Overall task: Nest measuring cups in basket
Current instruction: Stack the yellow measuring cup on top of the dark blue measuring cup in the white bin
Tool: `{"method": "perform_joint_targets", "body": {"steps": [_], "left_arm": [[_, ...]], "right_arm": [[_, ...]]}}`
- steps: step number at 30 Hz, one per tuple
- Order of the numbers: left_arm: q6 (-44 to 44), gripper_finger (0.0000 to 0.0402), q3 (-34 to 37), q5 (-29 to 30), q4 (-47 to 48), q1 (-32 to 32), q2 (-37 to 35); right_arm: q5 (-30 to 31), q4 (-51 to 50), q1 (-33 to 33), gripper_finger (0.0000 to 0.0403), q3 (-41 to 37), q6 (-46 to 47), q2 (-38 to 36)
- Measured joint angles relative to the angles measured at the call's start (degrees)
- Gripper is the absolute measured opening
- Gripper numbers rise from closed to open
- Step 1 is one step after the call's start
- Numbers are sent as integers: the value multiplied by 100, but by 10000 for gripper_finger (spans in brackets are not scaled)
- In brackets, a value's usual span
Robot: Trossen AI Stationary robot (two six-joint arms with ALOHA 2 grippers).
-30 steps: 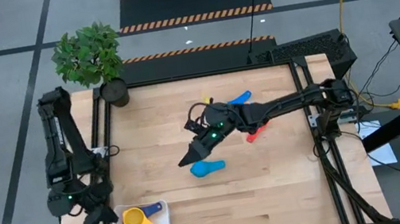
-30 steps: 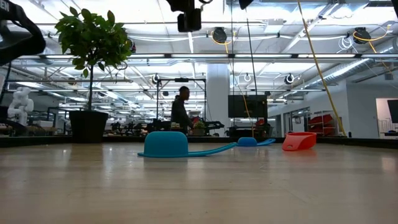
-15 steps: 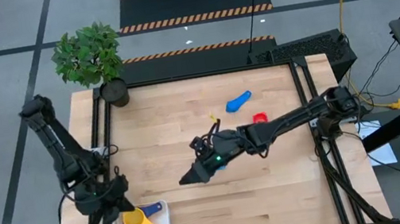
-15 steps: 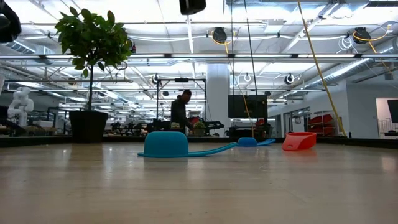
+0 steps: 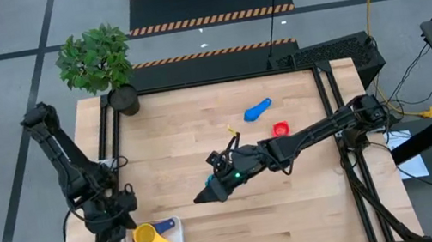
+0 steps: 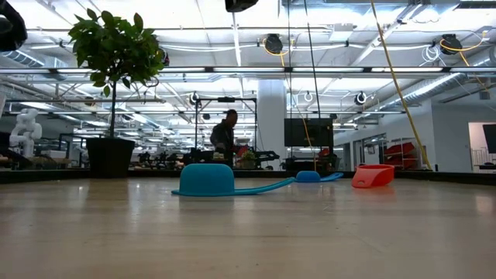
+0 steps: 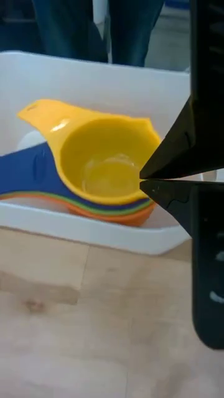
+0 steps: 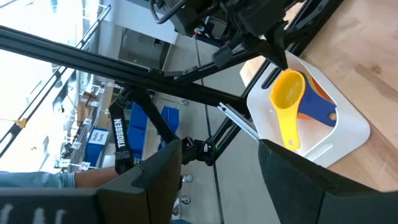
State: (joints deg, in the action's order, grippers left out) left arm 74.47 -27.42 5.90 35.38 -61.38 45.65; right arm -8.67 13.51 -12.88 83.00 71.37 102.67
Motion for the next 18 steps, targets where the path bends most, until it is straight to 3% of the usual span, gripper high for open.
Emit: {"method": "perform_joint_targets", "body": {"steps": [12, 18], "left_arm": [[84, 12, 0, -96, -1429, -171, 69], [-25, 9, 0, -138, -869, -175, 598]], "right_arm": [[-4, -3, 2, 208, 0, -98, 0], [-7, -4, 2, 208, 0, -153, 0]]}}
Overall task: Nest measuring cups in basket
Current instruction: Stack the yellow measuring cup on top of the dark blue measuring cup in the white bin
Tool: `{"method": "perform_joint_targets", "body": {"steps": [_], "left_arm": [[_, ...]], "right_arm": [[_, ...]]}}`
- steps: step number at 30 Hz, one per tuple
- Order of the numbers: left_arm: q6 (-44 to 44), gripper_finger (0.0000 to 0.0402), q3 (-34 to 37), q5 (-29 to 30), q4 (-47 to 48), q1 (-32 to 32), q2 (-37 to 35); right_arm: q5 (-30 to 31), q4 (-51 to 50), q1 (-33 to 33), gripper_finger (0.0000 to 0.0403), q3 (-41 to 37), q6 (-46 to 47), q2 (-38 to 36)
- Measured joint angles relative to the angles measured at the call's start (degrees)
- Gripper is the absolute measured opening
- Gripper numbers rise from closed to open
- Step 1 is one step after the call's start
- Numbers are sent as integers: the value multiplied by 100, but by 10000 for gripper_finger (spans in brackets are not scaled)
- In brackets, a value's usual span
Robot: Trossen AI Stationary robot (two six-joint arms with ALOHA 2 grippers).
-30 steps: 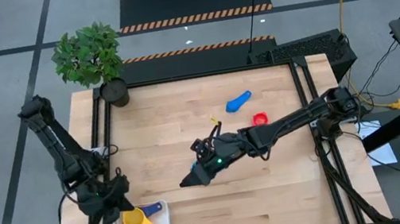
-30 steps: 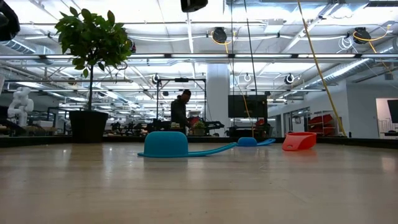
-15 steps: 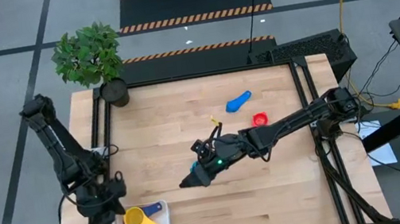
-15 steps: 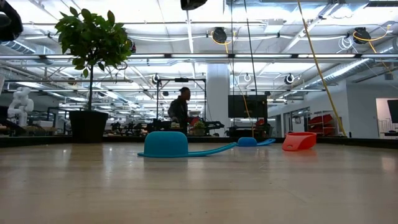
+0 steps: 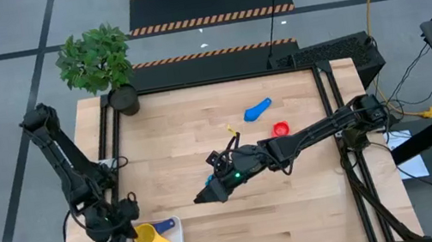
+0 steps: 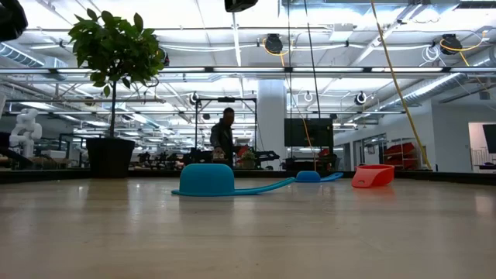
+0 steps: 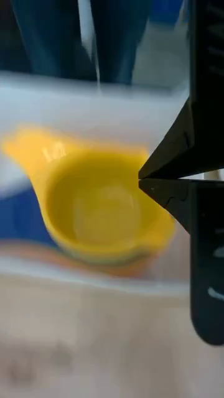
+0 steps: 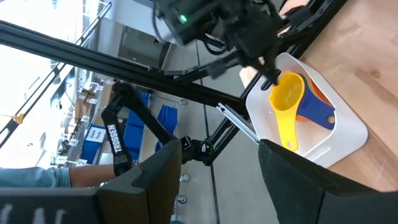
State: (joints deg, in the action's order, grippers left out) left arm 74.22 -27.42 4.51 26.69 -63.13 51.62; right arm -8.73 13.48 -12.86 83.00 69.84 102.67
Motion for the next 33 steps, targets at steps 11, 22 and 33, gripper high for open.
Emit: {"method": "perform_joint_targets", "body": {"steps": [11, 22, 33], "left_arm": [[99, 4, 0, -9, -695, 2, 395], [-557, 7, 0, 13, -2065, 15, 512], [-1524, 4, 0, -217, -3035, 141, 1756]], "right_arm": [[-8, 0, -120, 208, 0, 59, 0], [-28, -2, -92, 208, 0, 4, 0], [186, -2, -216, 208, 2, 149, 0]]}}
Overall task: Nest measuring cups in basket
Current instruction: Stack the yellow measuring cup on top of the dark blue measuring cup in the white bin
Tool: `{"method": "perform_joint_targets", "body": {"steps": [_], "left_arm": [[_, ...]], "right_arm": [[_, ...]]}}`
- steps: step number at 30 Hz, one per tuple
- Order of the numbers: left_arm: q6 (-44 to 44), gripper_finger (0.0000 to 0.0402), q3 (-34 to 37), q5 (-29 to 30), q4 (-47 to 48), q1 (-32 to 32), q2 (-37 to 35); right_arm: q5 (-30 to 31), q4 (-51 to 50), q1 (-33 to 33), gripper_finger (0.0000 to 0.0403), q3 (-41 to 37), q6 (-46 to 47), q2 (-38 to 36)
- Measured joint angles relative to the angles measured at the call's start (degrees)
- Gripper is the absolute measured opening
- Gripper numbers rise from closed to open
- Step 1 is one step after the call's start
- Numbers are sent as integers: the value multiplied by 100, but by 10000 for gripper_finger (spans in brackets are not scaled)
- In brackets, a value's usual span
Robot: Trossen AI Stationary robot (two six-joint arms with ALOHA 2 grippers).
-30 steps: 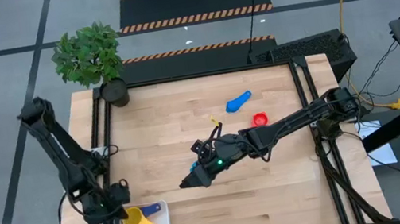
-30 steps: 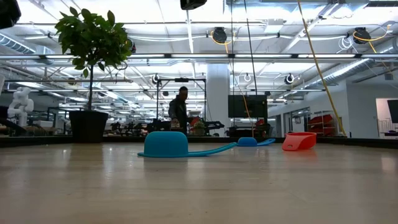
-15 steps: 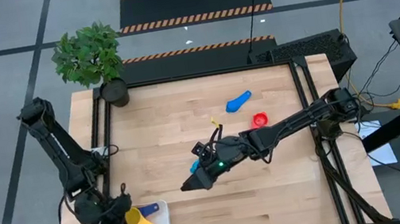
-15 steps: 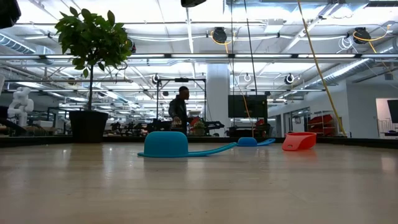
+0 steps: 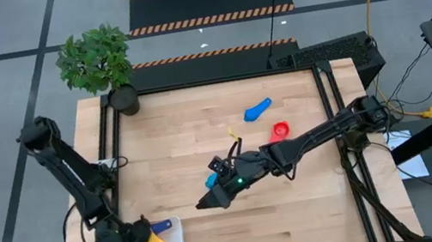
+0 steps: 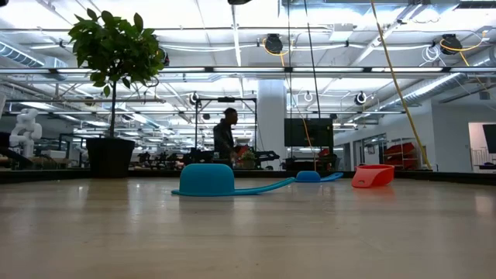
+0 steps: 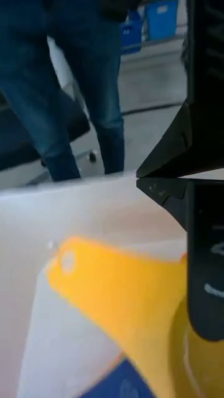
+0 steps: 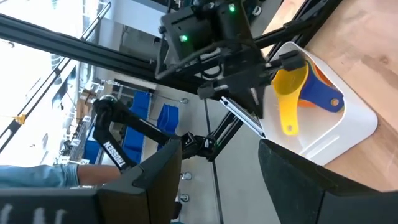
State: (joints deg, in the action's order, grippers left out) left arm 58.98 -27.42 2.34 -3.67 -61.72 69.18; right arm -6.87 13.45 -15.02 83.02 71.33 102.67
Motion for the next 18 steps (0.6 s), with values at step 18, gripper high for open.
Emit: {"method": "perform_joint_targets", "body": {"steps": [18], "left_arm": [[-251, 4, -2, 316, 426, 779, 296]], "right_arm": [[88, -2, 5, 208, 2, 18, 0]]}}
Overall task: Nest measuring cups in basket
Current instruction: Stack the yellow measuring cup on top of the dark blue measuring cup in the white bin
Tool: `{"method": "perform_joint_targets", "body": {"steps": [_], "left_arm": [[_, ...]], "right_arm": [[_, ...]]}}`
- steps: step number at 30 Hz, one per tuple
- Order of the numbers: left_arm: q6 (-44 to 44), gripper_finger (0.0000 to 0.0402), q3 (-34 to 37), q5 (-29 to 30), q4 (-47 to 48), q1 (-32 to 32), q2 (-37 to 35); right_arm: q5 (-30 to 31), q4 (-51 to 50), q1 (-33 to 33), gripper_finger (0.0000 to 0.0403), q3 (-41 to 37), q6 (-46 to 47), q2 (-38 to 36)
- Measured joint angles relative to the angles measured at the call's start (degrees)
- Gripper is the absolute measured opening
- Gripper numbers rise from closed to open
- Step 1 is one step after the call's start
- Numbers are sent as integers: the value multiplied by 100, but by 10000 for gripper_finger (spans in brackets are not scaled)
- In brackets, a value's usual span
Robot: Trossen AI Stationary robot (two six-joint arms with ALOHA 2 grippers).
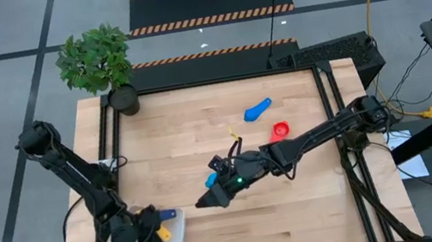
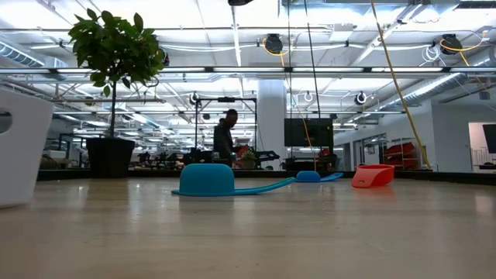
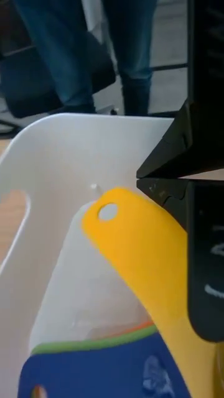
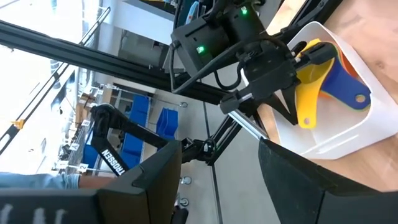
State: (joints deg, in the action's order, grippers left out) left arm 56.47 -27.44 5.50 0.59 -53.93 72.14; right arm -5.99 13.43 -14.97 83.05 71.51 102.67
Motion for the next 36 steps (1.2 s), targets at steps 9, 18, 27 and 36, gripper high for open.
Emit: {"method": "perform_joint_targets", "body": {"steps": [9, 18, 27, 36], "left_arm": [[17, 10, 2, 514, 59, 234, -2], [-105, 12, 1, 813, 191, 609, -2], [-566, 10, -217, 871, 969, 1034, -9], [-992, 4, -555, 871, 1485, 1487, -20]], "right_arm": [[-1, 2, 51, 208, 0, -62, 0], [-3, 0, 51, 208, 0, -66, 0], [-3, 2, 51, 208, 0, -28, 0], [22, 1, -5, 208, 0, -18, 0]]}}
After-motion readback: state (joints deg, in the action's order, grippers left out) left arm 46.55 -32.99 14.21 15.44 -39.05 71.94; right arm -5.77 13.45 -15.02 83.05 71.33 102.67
